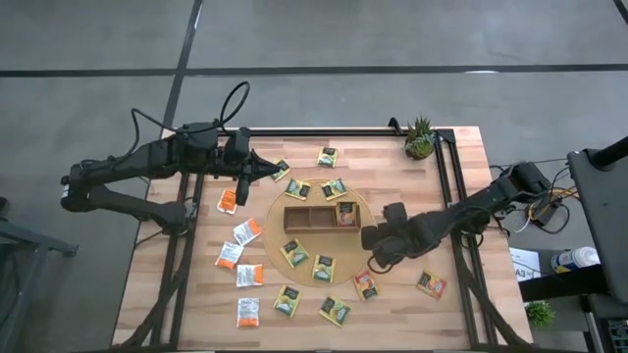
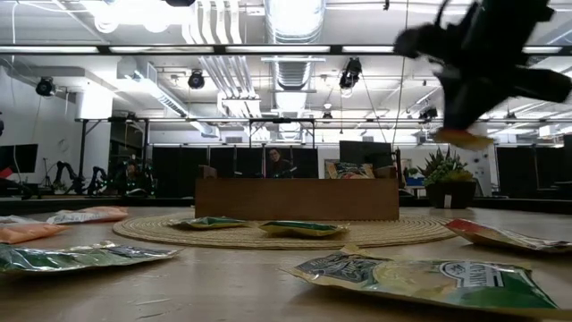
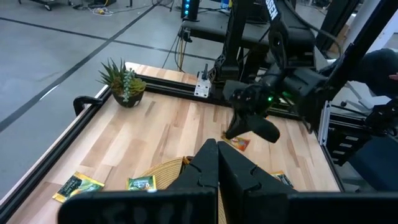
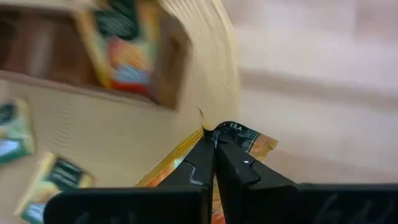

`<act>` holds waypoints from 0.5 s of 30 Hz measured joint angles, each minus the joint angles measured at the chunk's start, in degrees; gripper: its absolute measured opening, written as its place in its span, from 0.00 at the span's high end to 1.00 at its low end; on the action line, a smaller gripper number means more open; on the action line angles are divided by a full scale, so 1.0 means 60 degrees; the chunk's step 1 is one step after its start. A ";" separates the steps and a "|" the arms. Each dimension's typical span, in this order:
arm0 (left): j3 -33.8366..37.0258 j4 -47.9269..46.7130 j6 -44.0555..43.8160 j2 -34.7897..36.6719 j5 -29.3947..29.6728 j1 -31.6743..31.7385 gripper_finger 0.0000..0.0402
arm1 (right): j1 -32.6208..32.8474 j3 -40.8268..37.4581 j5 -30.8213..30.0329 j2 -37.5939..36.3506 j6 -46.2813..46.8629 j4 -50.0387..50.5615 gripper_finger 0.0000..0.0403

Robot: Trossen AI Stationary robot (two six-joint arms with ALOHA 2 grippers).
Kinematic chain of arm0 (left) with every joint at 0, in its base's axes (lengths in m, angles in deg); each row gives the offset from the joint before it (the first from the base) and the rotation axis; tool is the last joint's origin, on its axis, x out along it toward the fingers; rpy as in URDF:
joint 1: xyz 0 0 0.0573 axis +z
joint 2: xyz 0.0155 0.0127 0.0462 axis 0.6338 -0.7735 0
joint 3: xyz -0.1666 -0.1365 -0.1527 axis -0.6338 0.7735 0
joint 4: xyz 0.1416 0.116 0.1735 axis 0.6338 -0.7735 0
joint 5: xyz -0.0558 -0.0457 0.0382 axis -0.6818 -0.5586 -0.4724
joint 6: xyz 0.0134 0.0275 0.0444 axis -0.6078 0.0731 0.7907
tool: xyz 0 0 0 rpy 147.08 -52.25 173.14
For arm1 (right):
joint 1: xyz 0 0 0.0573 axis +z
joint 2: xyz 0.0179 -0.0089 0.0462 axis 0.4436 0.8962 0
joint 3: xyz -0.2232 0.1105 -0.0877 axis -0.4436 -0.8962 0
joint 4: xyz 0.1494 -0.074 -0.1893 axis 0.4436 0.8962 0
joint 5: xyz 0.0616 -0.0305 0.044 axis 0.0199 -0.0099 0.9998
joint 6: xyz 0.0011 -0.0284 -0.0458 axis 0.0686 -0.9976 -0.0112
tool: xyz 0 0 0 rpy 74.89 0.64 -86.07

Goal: Pick & Place Tea
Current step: Put the orange tea bag into the right section of the wooden organizer

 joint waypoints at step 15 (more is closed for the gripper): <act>0.0000 0.0115 0.0528 0.0004 0.0002 0.0000 1.00 | -0.1390 0.2108 -0.1225 0.1115 -0.6289 -0.0296 0.98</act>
